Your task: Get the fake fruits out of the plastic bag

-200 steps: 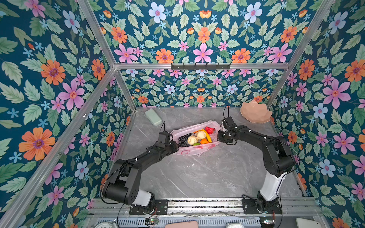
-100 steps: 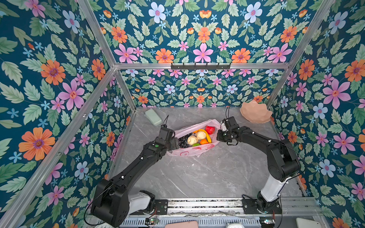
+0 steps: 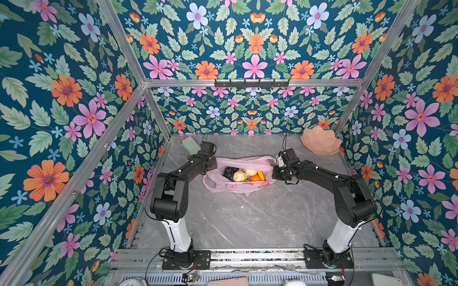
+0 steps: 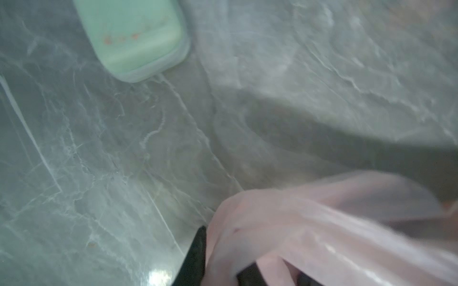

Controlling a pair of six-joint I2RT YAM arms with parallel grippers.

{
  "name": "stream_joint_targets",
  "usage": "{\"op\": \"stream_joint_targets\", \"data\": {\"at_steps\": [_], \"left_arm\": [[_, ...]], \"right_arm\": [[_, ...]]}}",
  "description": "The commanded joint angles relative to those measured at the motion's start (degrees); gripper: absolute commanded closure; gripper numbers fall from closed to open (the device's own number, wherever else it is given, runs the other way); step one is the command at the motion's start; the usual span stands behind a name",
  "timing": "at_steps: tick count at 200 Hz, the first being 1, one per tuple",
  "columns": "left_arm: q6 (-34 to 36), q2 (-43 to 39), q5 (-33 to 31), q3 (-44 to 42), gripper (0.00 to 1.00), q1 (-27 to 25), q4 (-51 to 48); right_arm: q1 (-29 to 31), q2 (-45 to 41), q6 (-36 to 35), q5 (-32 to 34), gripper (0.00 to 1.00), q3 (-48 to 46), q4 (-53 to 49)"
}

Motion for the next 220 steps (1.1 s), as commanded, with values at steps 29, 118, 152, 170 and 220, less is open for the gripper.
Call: {"op": "stream_joint_targets", "data": {"at_steps": [29,118,152,170,220], "left_arm": [[-3.08,0.36,12.83,1.96,0.90,-1.29,4.50],[-7.14,-18.38,5.29,-23.63,1.00,-0.24,9.72],[-8.22,-26.06,2.88,-29.41,1.00,2.48,9.84],[-6.81,-27.31,5.37,-30.11,1.00,2.38,10.43],[-4.59,-27.85,8.30,-30.00,1.00,-0.52,13.44]], "right_arm": [[1.93,2.21,-2.88,-2.20,1.00,0.76,2.10],[12.03,8.56,-2.87,-6.63,1.00,6.17,1.97],[15.17,10.33,-1.14,-7.35,1.00,8.31,2.89],[15.27,10.25,-0.20,-6.27,1.00,9.36,2.56],[10.62,6.88,3.60,-2.29,1.00,7.75,1.07]]}}
